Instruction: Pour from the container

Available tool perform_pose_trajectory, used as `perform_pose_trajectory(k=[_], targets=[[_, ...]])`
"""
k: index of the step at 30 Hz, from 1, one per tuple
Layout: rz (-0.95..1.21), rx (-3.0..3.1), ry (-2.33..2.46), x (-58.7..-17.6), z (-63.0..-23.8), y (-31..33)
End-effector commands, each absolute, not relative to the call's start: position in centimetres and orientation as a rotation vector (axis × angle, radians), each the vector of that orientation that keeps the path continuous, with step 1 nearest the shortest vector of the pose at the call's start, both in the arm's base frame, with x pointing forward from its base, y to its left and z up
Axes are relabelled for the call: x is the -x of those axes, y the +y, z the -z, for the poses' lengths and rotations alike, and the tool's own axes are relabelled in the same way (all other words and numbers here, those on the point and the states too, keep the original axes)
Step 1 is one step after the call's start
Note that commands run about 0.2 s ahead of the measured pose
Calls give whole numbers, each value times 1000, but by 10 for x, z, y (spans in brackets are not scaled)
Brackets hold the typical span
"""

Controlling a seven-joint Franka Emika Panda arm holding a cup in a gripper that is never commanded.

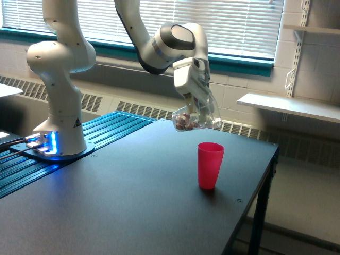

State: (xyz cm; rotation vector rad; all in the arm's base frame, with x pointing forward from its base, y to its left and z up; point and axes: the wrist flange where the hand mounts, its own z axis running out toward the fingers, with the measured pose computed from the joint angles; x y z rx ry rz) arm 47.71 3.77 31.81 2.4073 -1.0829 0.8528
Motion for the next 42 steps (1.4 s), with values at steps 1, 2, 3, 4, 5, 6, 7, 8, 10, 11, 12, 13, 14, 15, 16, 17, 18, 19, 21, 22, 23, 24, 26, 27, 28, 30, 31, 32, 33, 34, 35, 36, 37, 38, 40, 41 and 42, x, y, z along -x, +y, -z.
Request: perform_pose_trajectory(k=[1, 2, 3, 4, 5, 6, 7, 8, 10, 11, 12, 13, 14, 15, 16, 17, 18, 19, 21, 22, 23, 24, 26, 27, 28, 30, 31, 32, 33, 34, 35, 36, 37, 38, 40, 41, 42], targets=[[-864, -2352, -1183, -476, -308, 42], [-854, -2347, -1208, -475, -306, 41], [-846, -2345, -1234, -475, -304, 41], [-841, -2343, -1245, -474, -302, 41], [-840, -2336, -1246, -473, -299, 41], [-843, -2333, -1241, -472, -298, 41], [-847, -2328, -1227, -470, -296, 42], [-846, -2323, -1233, -469, -294, 42], [-836, -2326, -1280, -468, -292, 42], [-837, -2323, -1282, -467, -291, 43], [-835, -2323, -1298, -466, -290, 43], [-830, -2322, -1328, -465, -290, 44], [-829, -2319, -1340, -465, -290, 44], [-839, -2312, -1342, -465, -290, 45], [-847, -2312, -1354, -466, -292, 45], [-850, -2305, -1383, -467, -294, 45], [-852, -2292, -1398, -467, -296, 44], [-853, -2278, -1419, -467, -297, 43], [-850, -2270, -1489, -468, -301, 44], [-848, -2261, -1506, -468, -302, 44], [-843, -2257, -1541, -469, -303, 45], [-836, -2251, -1579, -469, -304, 46], [-824, -2228, -1632, -469, -306, 46], [-820, -2211, -1653, -469, -306, 45], [-805, -2206, -1674, -469, -306, 46], [-813, -2195, -1667, -470, -309, 46], [-803, -2197, -1638, -469, -308, 47], [-797, -2214, -1634, -469, -308, 49], [-798, -2234, -1626, -470, -310, 52], [-794, -2247, -1619, -470, -310, 53], [-789, -2258, -1624, -471, -311, 54], [-790, -2265, -1613, -471, -311, 55], [-795, -2265, -1602, -470, -311, 55], [-792, -2272, -1598, -470, -311, 55], [-788, -2302, -1568, -469, -310, 57], [-791, -2313, -1532, -468, -309, 58], [-789, -2334, -1502, -467, -308, 60]])
